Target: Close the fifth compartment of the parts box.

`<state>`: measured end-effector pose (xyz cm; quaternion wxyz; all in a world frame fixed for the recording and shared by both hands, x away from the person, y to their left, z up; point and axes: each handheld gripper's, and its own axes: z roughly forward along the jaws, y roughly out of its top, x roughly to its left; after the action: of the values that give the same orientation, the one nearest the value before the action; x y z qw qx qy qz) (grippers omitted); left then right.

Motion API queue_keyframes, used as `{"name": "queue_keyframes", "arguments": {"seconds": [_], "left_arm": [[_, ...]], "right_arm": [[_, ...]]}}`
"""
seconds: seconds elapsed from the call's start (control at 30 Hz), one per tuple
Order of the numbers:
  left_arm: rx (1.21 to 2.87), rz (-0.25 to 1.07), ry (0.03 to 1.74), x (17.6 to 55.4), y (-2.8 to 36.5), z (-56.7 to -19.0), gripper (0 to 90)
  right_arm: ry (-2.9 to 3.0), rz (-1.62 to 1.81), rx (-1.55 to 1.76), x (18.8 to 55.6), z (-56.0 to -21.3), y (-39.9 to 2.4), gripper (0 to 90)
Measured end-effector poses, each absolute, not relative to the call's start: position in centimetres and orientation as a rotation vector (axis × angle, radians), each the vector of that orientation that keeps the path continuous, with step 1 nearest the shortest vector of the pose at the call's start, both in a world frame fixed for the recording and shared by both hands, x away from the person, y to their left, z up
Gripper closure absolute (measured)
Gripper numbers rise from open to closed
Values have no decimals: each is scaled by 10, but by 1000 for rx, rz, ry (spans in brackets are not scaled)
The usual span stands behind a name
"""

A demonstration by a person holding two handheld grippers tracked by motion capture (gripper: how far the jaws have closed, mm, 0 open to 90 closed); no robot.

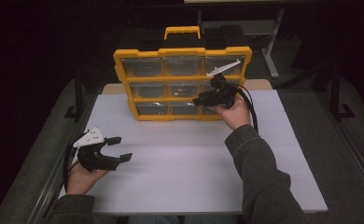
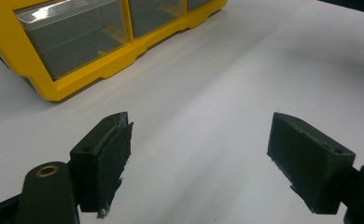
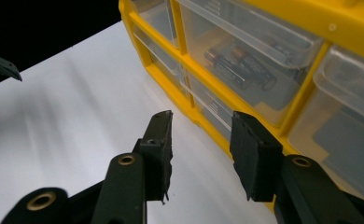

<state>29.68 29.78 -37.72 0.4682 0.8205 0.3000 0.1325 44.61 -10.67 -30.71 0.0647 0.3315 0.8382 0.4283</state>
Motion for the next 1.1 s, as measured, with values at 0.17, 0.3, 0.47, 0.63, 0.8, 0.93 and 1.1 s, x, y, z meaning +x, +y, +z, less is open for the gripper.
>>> {"name": "queue_keyframes", "arguments": {"seconds": [0.17,0.3,0.47,0.63,0.8,0.93,1.1], "left_arm": [[2016,325,734,297,297,-377,208],[2019,324,738,297,297,-377,208],[2020,324,740,297,297,-378,207],[2022,318,743,298,296,-379,206],[2029,319,740,298,295,-380,205],[2033,319,736,298,294,-380,205],[2036,316,738,298,293,-381,205]], "right_arm": [[2527,1295,1020,443,-308,-110,549],[2516,1292,999,440,-310,-114,537],[2514,1292,995,435,-311,-117,521],[2517,1298,1023,431,-315,-121,501],[2511,1304,1019,429,-321,-130,485],[2502,1316,1037,426,-323,-134,475],[2491,1322,1042,422,-325,-140,461]]}}
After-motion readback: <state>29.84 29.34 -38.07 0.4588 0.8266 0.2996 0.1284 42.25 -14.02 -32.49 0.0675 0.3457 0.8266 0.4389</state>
